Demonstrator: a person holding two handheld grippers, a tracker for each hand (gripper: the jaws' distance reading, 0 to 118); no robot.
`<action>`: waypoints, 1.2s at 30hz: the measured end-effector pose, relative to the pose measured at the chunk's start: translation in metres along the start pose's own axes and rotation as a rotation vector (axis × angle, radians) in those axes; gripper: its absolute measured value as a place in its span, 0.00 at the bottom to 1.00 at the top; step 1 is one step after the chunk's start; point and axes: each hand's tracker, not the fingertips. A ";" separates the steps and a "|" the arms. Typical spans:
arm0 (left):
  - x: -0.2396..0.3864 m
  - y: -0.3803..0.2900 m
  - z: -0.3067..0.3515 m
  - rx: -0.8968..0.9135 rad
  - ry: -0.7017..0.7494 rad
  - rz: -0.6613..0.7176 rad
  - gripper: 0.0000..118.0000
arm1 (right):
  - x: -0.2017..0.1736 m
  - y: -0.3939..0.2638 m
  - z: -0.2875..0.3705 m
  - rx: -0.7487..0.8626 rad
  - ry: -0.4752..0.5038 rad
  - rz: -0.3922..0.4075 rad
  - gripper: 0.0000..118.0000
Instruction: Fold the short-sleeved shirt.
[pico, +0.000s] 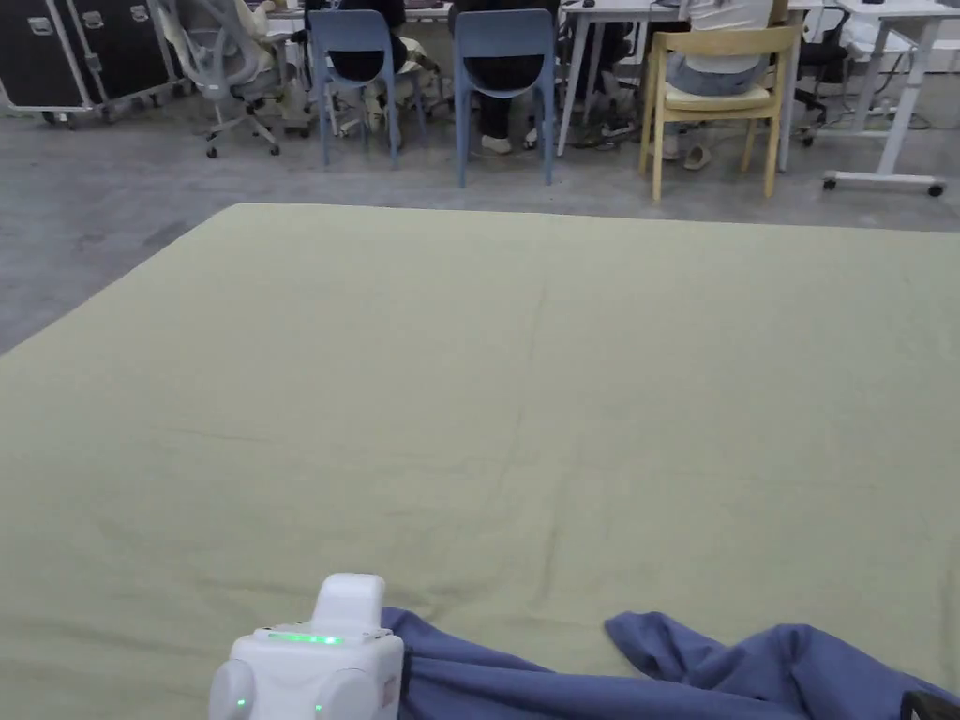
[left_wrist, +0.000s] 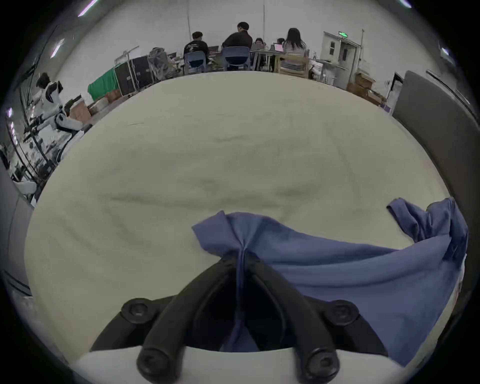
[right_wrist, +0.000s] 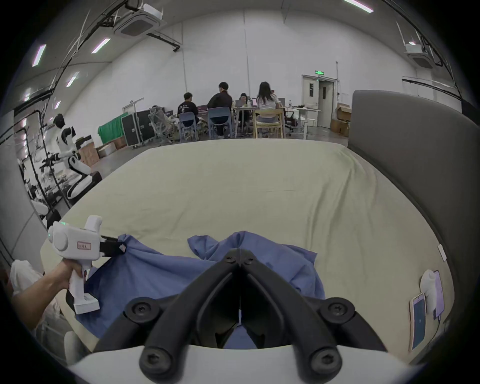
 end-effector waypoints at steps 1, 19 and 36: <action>-0.004 -0.002 0.000 0.002 -0.020 0.027 0.01 | 0.007 0.002 0.001 0.002 -0.004 -0.025 0.06; -0.004 -0.006 -0.005 0.000 -0.013 0.046 0.01 | 0.134 -0.004 -0.122 -0.323 -0.262 -0.097 1.00; -0.006 -0.011 -0.001 0.042 -0.023 0.064 0.01 | 0.074 -0.039 -0.168 -0.277 -0.190 -0.032 0.12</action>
